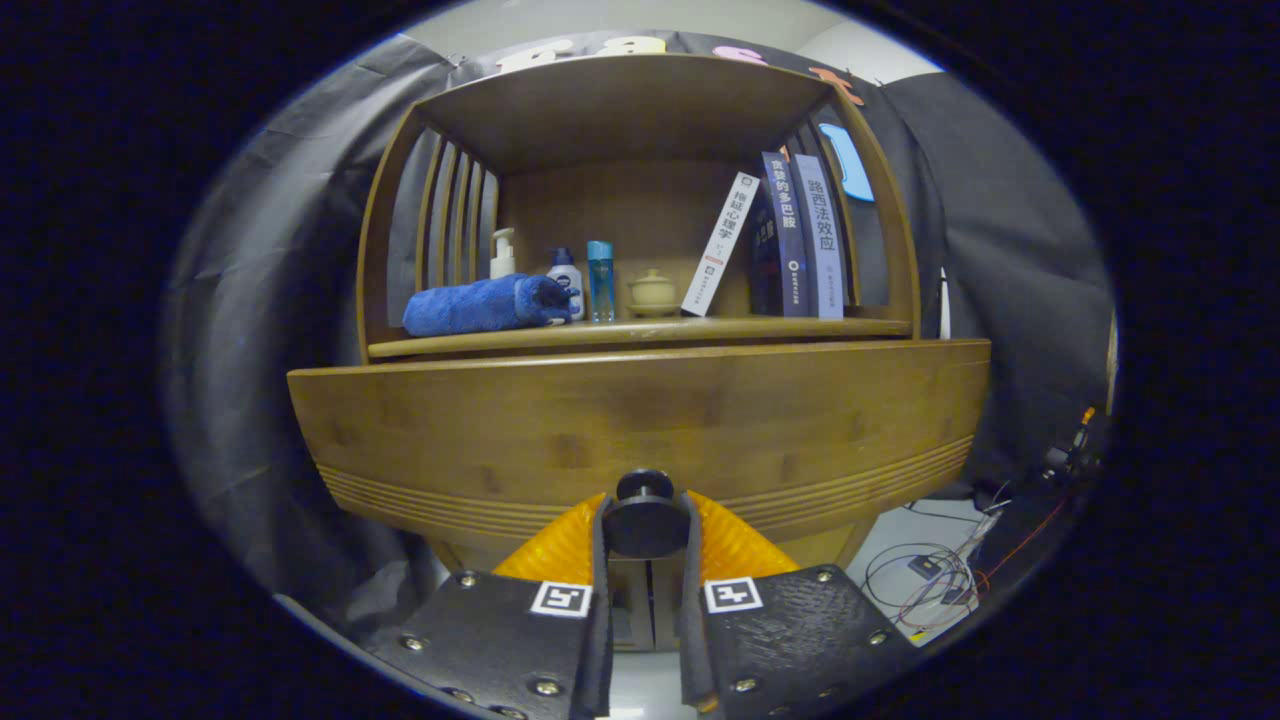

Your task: Pull open the drawer, take out the items inside it, and place them on the countertop above the cabinet.

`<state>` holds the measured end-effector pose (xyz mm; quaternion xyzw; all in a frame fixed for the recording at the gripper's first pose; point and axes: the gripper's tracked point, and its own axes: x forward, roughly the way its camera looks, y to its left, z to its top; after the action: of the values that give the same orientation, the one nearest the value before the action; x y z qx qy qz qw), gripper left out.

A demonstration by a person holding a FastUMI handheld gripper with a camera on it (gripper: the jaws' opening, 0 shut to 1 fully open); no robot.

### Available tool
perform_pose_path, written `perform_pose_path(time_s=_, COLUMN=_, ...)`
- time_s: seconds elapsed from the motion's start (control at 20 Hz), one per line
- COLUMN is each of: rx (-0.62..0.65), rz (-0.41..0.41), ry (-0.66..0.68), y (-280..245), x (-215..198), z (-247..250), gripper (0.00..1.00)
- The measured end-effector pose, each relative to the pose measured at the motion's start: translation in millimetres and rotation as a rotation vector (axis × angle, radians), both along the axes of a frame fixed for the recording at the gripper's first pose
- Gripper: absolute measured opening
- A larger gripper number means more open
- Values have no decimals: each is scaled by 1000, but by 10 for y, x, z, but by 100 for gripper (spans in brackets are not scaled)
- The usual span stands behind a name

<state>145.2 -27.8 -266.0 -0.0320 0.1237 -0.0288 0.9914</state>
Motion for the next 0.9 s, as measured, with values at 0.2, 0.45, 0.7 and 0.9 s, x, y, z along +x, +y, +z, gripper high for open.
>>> perform_pose_path(time_s=0.2, rx=-19, rz=-6, ry=16, y=29, x=-365, z=2, gripper=27)
perform_pose_path(time_s=0.45, rx=-14, rz=28, ry=54, y=78, x=-827, z=-39, gripper=27)
perform_pose_path(time_s=0.7, rx=-26, rz=89, ry=83, y=121, x=-1268, z=-112, gripper=27)
perform_pose_path(time_s=0.9, rx=-7, rz=137, ry=120, y=146, x=-1438, z=-176, gripper=27)
